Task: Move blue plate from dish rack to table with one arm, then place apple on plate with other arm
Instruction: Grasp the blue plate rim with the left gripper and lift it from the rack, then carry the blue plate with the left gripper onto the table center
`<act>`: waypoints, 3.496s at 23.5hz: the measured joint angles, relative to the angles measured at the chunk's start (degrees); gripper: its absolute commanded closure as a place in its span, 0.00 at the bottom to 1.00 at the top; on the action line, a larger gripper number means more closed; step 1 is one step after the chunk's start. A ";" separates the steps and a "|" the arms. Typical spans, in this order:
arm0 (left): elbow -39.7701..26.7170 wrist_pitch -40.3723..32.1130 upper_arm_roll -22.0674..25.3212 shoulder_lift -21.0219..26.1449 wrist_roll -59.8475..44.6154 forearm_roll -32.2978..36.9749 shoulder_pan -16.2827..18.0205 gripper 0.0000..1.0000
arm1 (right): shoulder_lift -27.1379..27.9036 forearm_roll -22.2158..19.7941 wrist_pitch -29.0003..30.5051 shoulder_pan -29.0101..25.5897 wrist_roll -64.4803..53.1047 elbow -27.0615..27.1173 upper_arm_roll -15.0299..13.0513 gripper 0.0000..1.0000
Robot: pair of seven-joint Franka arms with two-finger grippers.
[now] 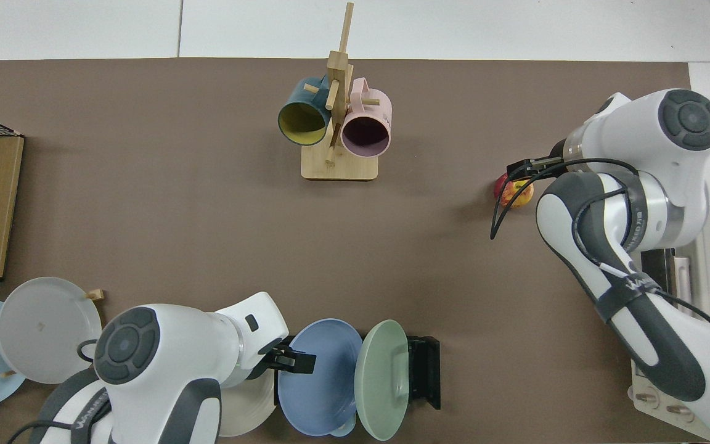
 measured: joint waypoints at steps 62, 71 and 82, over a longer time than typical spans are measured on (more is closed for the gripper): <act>14.40 18.94 7.59 26.22 8.34 -11.41 2.85 1.00 | -2.71 0.80 -1.02 7.04 7.09 -0.62 -0.02 1.00; 15.16 27.09 2.31 29.16 8.18 -12.90 2.23 0.46 | -2.66 -0.97 -0.33 6.53 7.58 -2.38 -0.55 1.00; 15.22 27.49 1.70 29.07 7.86 -12.82 1.84 0.37 | -3.13 -0.98 -0.80 8.19 10.21 -2.42 -0.33 1.00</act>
